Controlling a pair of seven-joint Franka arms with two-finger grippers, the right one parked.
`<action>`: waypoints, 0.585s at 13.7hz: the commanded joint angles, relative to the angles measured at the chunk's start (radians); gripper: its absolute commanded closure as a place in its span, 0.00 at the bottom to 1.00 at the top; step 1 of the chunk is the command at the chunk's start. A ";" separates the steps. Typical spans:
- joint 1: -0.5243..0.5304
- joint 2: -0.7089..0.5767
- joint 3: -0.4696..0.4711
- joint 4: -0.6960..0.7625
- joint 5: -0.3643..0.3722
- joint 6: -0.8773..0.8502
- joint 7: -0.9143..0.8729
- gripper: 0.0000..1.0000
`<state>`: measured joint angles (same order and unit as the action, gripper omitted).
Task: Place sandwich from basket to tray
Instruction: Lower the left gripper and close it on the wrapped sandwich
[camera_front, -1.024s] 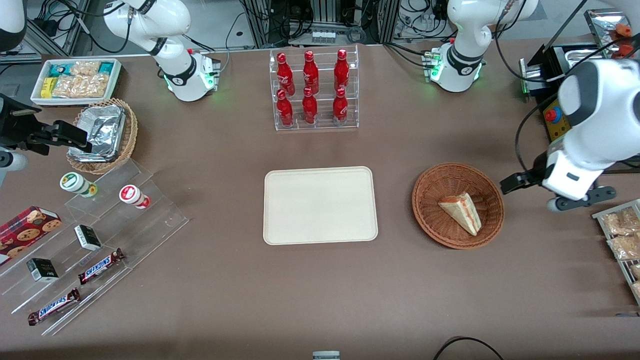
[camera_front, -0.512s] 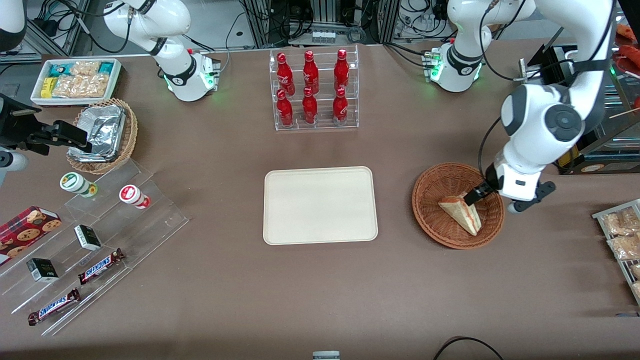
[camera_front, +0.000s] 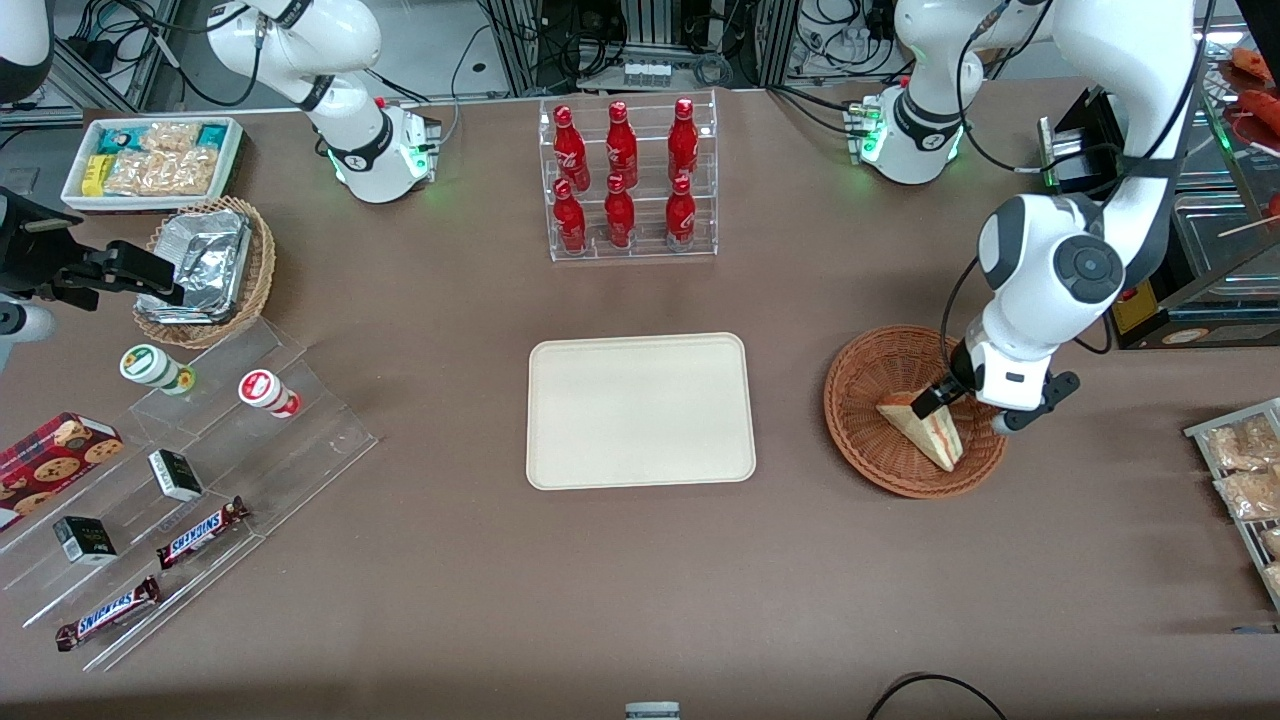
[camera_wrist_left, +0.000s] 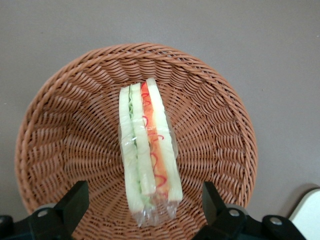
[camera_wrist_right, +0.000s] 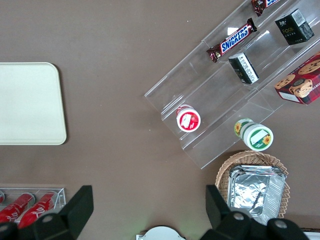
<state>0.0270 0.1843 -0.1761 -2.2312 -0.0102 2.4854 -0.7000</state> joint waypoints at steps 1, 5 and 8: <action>-0.001 0.032 -0.002 0.002 0.006 0.035 -0.021 0.00; -0.001 0.084 -0.002 0.002 0.012 0.078 -0.018 0.01; -0.001 0.096 -0.002 0.004 0.012 0.082 -0.016 0.65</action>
<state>0.0270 0.2741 -0.1760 -2.2314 -0.0098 2.5522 -0.7000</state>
